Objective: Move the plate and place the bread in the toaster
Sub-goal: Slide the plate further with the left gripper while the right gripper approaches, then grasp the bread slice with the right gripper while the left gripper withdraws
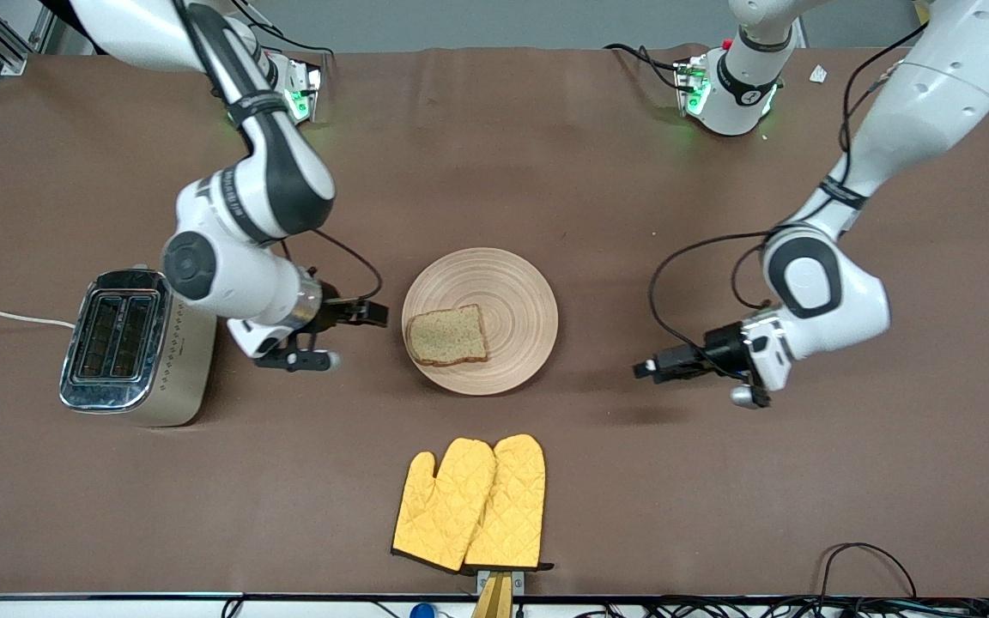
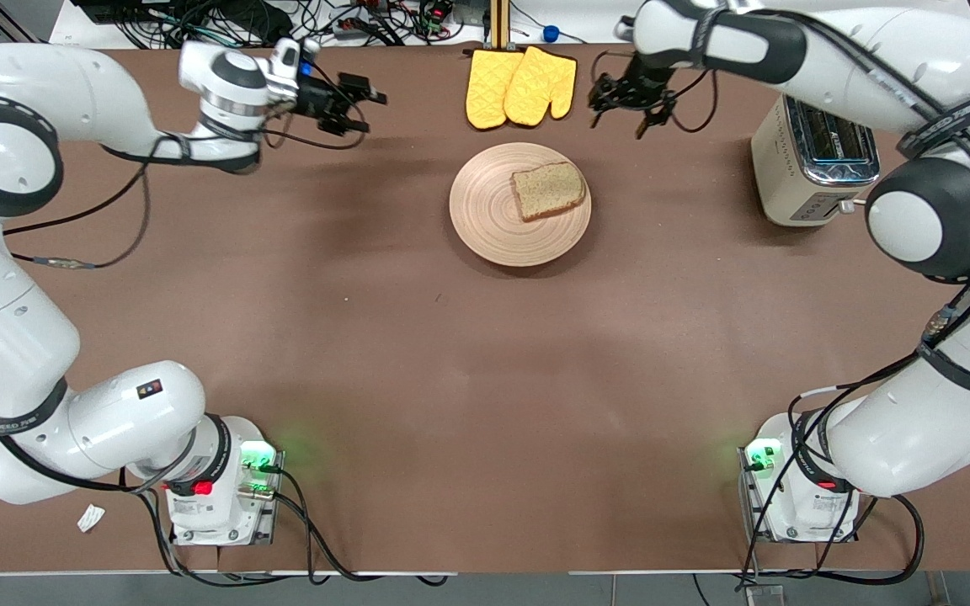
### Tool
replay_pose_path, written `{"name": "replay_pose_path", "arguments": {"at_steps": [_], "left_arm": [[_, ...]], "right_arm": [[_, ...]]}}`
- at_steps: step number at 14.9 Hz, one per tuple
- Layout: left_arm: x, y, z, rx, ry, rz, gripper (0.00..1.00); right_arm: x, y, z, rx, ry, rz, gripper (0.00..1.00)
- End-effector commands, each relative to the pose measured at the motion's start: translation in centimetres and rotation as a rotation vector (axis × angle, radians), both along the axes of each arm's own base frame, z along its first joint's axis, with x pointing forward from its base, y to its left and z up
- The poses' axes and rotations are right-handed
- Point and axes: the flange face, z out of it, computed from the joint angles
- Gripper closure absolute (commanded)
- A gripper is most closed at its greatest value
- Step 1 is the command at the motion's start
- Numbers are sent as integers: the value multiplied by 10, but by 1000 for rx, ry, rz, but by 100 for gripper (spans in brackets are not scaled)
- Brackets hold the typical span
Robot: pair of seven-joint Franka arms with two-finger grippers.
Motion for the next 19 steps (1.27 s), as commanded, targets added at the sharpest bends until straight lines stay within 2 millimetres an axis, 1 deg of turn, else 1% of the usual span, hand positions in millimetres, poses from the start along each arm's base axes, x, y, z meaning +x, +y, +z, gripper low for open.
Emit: {"name": "replay_pose_path", "arguments": {"at_steps": [1,2,4,5,6,7,8,9,10,11,12,13,14,15,16,18,19], "left_arm": [[22,19,21,69,-7,-20,0],[26,27,25,89,-8,-18,0],[27,30,32,92,25,13,0],[29,33,41,98,27,32,0],[33,40,55,113,18,51,0],[34,46,65,140,22,54,0],[39,53,77,168,19,45,0],[43,60,89,199,23,25,0],[47,73,100,223,31,20,0],[50,85,113,234,56,16,0],[51,95,131,252,92,-2,0],[52,109,144,290,129,-10,0],[52,121,162,357,149,-5,0],[49,128,178,414,163,-5,0],[46,131,193,456,170,-14,0],[33,131,231,540,156,-26,0],[26,136,246,600,141,-25,0]], "right_arm": [[3,4,-24,-80,-50,36,0],[1,13,-37,-100,-58,60,0],[1,21,-57,-103,-67,66,0],[-6,37,-66,-105,-76,93,0],[-10,45,-73,-109,-81,108,1],[-11,47,-76,-112,-78,114,5],[-14,52,-77,-112,-78,123,7],[-18,58,-82,-116,-76,134,13],[-19,61,-86,-125,-81,144,19],[-19,61,-90,-129,-83,148,22],[-19,59,-93,-133,-80,149,25],[-16,54,-94,-145,-85,154,30],[-14,51,-94,-162,-92,165,33],[-15,52,-95,-168,-95,171,34],[-14,51,-97,-171,-98,172,35],[-14,54,-103,-167,-112,173,41],[-16,53,-109,-170,-107,173,43]]}}
